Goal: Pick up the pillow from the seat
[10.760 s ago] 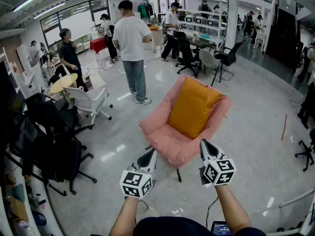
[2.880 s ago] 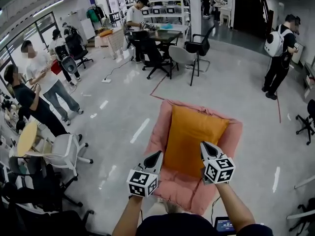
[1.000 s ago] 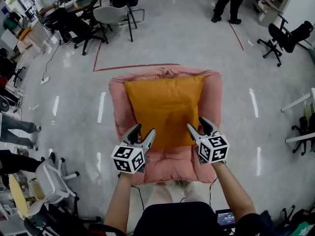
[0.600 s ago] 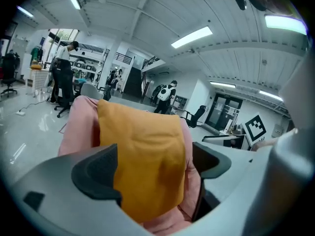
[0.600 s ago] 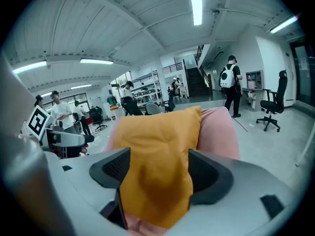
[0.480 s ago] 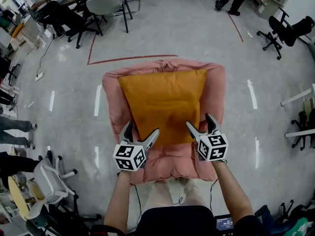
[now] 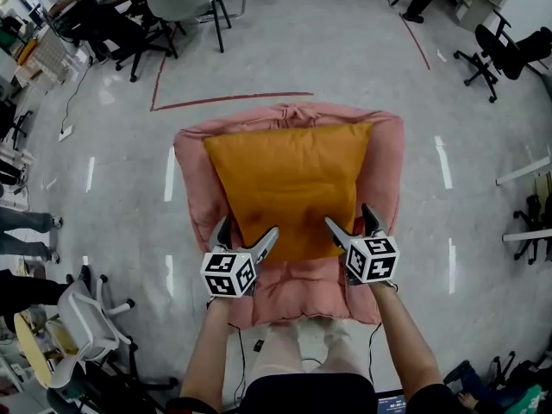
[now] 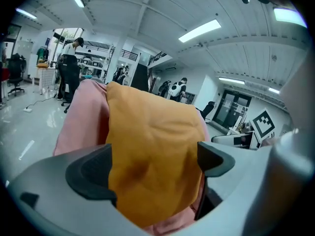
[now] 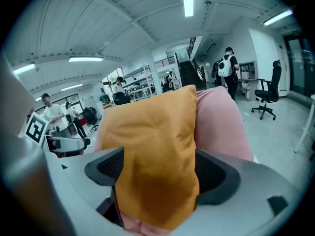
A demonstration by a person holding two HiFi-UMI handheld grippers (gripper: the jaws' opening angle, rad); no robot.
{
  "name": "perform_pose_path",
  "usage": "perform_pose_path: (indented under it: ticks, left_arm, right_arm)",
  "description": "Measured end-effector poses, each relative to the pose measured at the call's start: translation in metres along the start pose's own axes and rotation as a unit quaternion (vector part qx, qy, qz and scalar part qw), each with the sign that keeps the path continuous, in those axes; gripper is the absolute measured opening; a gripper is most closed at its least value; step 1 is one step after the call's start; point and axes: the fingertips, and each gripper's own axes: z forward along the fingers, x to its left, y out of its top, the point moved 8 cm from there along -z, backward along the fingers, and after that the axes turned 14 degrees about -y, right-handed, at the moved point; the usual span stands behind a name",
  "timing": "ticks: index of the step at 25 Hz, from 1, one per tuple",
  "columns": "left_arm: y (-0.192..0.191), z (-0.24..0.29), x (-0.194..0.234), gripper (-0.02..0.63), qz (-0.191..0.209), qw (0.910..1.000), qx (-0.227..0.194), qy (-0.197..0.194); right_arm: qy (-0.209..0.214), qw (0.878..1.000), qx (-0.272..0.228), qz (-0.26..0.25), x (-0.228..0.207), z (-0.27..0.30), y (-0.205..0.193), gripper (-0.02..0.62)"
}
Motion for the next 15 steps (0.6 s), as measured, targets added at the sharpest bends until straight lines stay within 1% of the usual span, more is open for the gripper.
perform_pose_path:
  ticks: [4,8,12,15]
  left_arm:
    - [-0.005,0.010,0.012,0.529,-0.004,0.9999,0.008,0.013]
    - [-0.009,0.021,0.025,0.529,-0.014,0.9997,0.010,0.017]
    - [-0.012,0.025,0.040,0.529,-0.014,0.9993,0.016,0.029]
    - [-0.014,0.027,0.051,0.529,-0.017,0.9992,0.020,0.030]
  right_arm:
    - [-0.001,1.000,0.005,-0.001,-0.003,0.016,-0.002,0.428]
    - [-0.002,1.000,0.002,-0.011,-0.003,0.032,0.000,0.428]
    - [-0.013,1.000,0.008,-0.014,-0.006,0.046,-0.001,0.428]
    - [-0.019,1.000,0.012,-0.021,-0.006,0.056,-0.003,0.428]
